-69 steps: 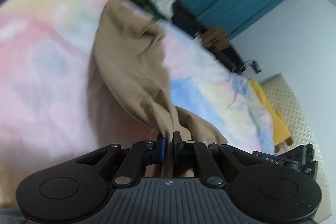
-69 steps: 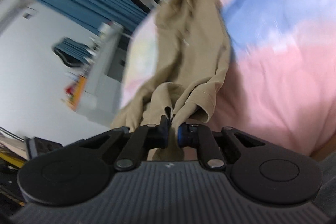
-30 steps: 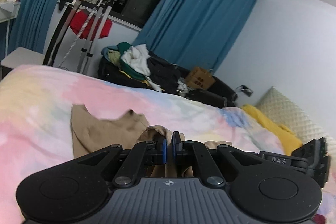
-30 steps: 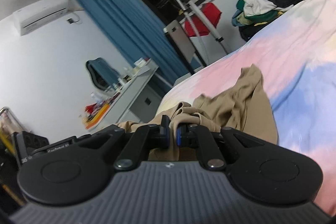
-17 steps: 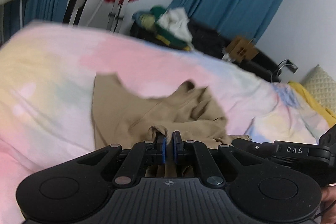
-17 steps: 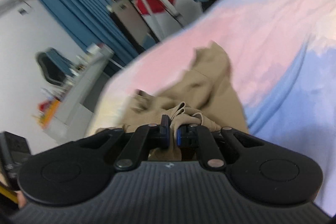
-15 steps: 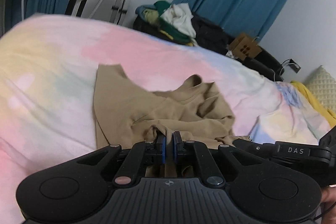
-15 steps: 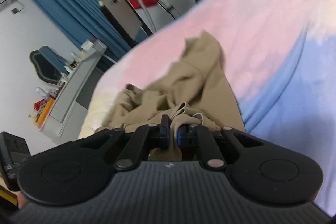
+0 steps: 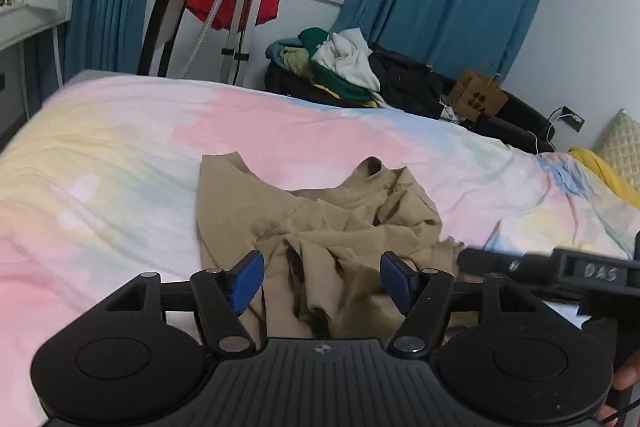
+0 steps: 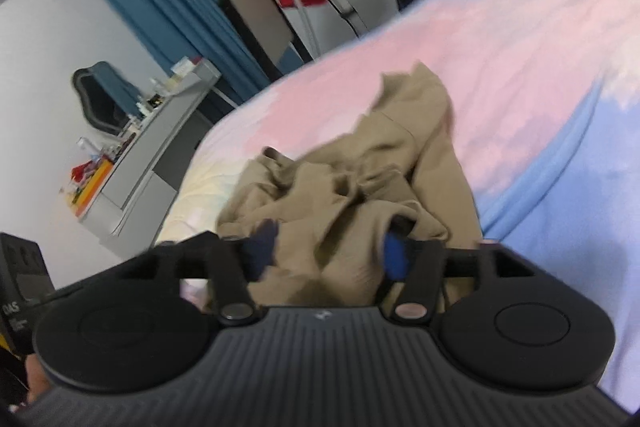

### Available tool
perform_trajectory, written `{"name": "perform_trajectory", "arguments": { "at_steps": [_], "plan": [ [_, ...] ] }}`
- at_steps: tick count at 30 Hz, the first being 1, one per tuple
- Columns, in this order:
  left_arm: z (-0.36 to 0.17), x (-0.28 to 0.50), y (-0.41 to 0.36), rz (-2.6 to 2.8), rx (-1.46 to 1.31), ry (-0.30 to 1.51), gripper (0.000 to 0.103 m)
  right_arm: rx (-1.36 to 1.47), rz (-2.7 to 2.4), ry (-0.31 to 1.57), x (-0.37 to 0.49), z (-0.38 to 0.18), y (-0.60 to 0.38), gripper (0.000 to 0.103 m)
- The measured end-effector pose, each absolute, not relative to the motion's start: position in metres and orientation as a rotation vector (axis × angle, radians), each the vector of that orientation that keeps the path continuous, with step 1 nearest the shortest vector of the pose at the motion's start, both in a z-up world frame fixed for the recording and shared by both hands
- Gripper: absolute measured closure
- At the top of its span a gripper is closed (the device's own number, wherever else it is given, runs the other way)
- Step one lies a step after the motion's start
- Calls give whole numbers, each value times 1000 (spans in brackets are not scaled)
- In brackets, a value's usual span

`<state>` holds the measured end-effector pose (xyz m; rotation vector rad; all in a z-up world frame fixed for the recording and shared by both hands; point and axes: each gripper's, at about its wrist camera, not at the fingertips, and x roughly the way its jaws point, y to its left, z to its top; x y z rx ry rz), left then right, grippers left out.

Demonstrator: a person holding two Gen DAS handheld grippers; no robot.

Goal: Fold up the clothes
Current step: 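Open both tools to release the folded shirt and regrasp its edge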

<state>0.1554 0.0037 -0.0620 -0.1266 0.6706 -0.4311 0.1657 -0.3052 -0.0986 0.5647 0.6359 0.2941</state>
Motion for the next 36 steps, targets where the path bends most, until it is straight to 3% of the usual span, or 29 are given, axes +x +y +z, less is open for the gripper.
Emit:
{"name": "perform_trajectory", "arguments": {
  "at_steps": [7,12,16,22,25,26,29,36],
  "plan": [
    [-53,113,19,-416,-90,669,35,516,232,554,121,-77,-309,36],
    [-66,107,22,-421,-76,710,38,511,166,632,106,-89,-316,37],
    [-79,116,21,-441,-102,753,40,543,144,691,115,-105,-323,46],
    [-98,126,22,-464,-143,820,64,490,201,696,124,-112,-309,49],
    [-100,126,18,-474,-120,810,83,445,197,729,130,-118,-300,67],
    [-100,125,17,-473,-113,802,97,438,195,741,133,-121,-299,75],
    [-97,124,19,-468,-123,785,100,417,201,744,136,-121,-294,93],
    [-79,119,39,-453,-234,766,101,408,146,679,120,-105,-303,97]
  ]
}}
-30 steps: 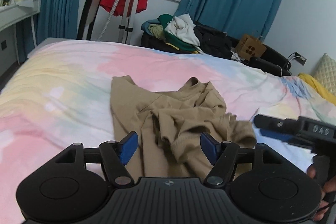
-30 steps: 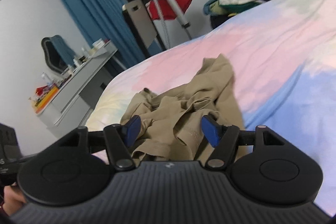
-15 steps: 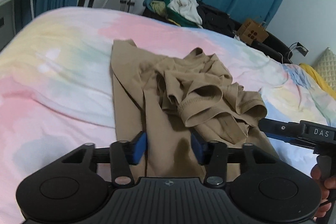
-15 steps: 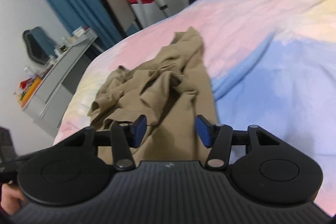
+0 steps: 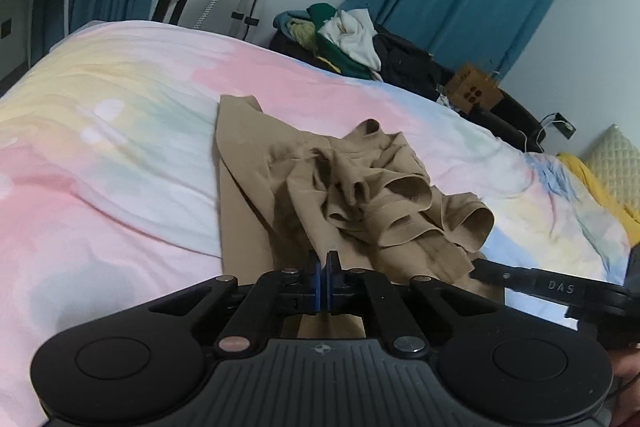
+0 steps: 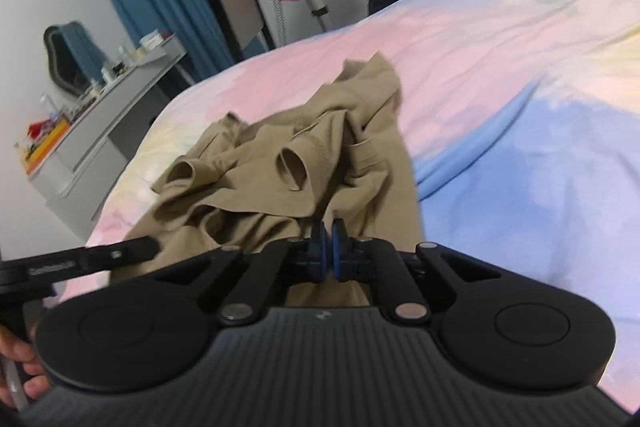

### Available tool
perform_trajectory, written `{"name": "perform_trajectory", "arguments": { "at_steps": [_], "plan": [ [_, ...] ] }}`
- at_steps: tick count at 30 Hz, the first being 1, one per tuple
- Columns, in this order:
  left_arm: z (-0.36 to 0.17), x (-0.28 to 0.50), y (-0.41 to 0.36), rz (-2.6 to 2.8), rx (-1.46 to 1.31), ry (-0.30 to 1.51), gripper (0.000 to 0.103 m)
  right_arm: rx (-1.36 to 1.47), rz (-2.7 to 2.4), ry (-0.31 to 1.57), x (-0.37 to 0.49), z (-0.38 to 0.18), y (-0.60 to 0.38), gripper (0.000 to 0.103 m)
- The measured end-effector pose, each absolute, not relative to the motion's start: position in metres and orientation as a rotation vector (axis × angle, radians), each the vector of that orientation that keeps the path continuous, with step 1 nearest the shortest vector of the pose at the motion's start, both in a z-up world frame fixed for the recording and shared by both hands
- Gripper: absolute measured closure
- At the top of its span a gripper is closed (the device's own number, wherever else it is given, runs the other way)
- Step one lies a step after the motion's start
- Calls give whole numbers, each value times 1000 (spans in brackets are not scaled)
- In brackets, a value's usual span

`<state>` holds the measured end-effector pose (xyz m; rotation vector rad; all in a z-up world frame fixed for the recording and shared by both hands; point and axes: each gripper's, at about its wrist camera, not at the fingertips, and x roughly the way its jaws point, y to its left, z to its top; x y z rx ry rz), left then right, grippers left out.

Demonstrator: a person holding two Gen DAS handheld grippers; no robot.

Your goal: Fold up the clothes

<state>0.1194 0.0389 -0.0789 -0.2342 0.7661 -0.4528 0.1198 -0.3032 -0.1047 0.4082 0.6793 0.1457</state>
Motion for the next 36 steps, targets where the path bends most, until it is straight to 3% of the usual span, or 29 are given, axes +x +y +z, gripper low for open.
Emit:
{"name": "perform_trajectory", "arguments": {
  "at_steps": [10,15,19,25,27,29,31,36],
  "plan": [
    [-100,130,30,-383,-185,831,97,398,87,699,126,-113,-313,100],
    [-85,118,38,-313,-216,811,61,484,86,682,119,-110,-324,98],
    [-65,86,41,-360,-244,772,56,572,119,642,97,-91,-333,97],
    [-63,30,33,-471,-370,811,36,759,233,659,62,-83,-334,95],
    [-74,28,36,-466,-481,883,33,808,277,707,57,-89,-326,91],
    [-85,25,39,-459,-592,955,30,899,311,761,52,-101,-318,67],
    [-102,27,45,-435,-704,1026,25,983,347,814,48,-113,-310,51],
    [-142,40,62,-352,-934,1079,26,1114,366,924,45,-140,-292,48]
  ]
}}
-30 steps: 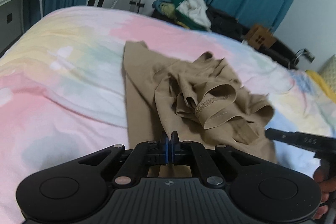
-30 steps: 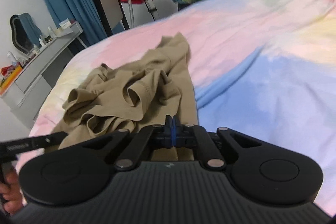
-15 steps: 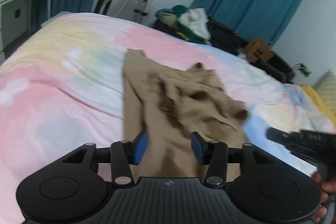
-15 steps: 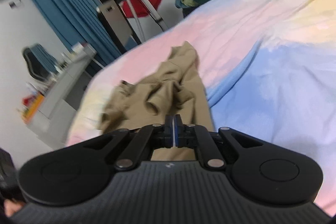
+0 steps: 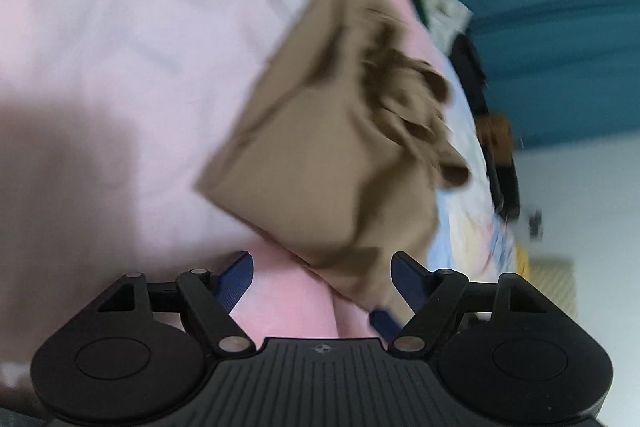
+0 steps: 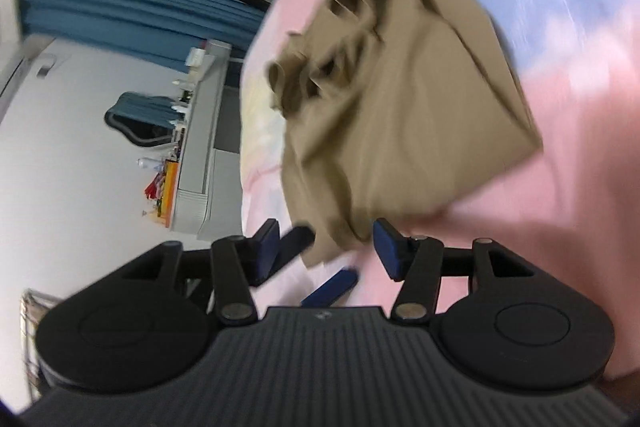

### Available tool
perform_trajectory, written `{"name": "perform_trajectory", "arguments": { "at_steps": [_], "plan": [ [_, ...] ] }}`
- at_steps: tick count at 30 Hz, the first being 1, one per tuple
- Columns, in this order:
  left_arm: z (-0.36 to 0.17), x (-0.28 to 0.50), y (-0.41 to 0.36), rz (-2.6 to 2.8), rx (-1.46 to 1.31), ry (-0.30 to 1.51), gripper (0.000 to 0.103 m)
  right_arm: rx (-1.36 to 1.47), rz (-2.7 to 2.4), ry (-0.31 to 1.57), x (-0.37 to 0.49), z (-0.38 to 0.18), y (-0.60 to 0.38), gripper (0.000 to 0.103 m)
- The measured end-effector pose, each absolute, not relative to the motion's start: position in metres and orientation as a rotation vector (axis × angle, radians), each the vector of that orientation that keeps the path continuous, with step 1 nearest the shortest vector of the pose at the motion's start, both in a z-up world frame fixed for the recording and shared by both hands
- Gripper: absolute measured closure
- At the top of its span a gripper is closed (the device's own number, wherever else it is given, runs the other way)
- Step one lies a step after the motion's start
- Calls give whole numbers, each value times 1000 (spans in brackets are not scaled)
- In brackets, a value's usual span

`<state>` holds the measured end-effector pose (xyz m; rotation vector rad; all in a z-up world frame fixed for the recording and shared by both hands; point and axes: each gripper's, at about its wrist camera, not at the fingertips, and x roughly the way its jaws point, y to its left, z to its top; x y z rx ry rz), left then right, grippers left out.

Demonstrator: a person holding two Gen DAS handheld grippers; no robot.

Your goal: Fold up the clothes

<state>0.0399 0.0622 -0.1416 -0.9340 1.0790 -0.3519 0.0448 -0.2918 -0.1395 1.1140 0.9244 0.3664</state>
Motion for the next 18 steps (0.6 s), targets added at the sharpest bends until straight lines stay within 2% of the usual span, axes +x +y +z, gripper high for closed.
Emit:
{"name": "perform_trajectory", "arguments": {
  "at_steps": [7,14,16,18],
  "plan": [
    [-160,53,70,-329,-1092,1002,26,1330,183,939,49,-180,-308,48],
    [-151,49,70,-362,-1124,878,32,1270,120,798,43,-167,-315,48],
    [-152,49,68,-351,-1114,879,36,1204,116,781,45,-162,-310,48],
    [-156,51,64,-323,-1079,904,48,1147,89,790,48,-161,-305,51]
  ]
}}
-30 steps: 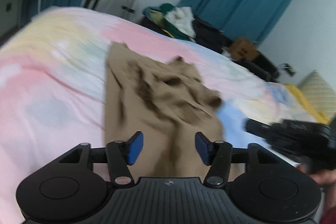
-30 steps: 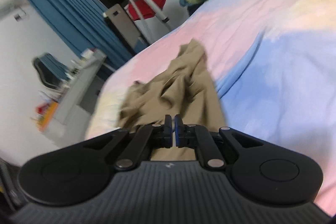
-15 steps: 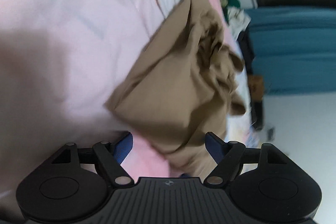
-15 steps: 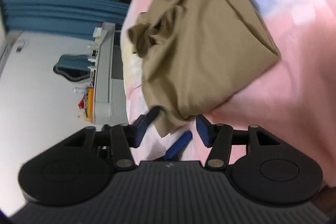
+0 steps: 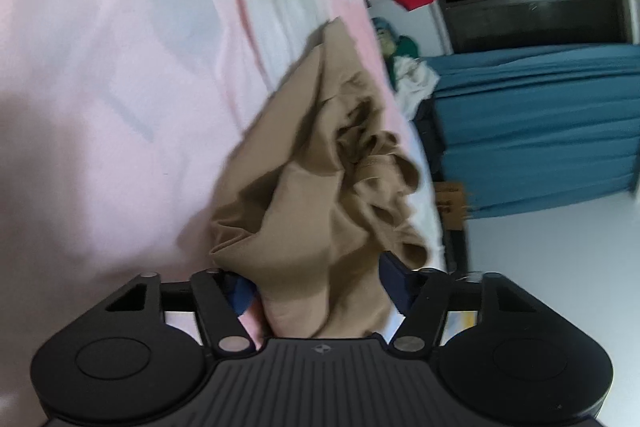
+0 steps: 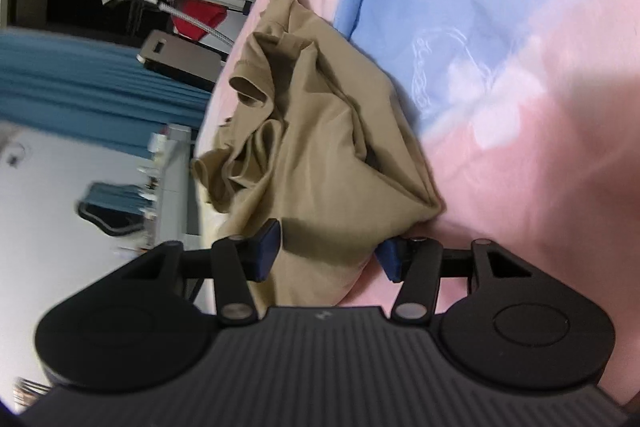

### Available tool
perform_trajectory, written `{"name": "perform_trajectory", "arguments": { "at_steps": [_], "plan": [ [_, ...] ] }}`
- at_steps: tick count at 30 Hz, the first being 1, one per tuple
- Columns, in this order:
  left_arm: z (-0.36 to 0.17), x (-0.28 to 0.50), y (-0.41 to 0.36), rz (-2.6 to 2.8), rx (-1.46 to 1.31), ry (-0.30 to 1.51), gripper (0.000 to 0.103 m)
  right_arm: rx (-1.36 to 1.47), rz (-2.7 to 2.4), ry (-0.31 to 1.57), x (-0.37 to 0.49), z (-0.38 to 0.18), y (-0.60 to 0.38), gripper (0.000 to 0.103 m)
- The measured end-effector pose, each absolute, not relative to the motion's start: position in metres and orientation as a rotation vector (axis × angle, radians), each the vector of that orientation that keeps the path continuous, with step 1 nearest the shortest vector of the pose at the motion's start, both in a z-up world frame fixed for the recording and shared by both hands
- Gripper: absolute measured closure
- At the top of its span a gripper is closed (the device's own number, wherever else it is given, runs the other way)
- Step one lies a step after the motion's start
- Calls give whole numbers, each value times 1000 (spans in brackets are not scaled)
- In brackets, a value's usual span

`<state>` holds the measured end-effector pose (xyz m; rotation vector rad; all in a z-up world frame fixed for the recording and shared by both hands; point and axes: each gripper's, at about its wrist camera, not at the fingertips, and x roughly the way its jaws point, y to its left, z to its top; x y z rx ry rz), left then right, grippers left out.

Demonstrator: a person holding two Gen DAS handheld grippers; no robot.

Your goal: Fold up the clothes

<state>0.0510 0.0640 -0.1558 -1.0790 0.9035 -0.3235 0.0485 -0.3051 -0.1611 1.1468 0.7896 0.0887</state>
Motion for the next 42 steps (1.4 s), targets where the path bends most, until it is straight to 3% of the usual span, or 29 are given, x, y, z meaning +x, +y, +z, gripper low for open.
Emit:
{"name": "perform_trajectory", "arguments": {
  "at_steps": [1,3,5,9,21,32,42],
  "plan": [
    [-158,53,64,-308,-1070,918,52,1133,70,799,51,-163,-306,56],
    [-163,58,66,-286,-1065,935,73,1123,51,802,54,-165,-309,68],
    [-163,60,68,-281,-1063,936,83,1106,49,793,56,-164,-310,79],
    [-142,70,74,-294,-1003,924,94,1073,63,749,53,-150,-311,86],
    [0,36,81,-367,-988,753,96,958,164,510,31,-15,-310,88],
    [-32,-66,99,-371,-1007,872,96,952,180,628,-63,-55,-305,88],
    [-26,4,91,-387,-1076,815,95,1015,169,586,-6,-36,-313,88]
  ]
}}
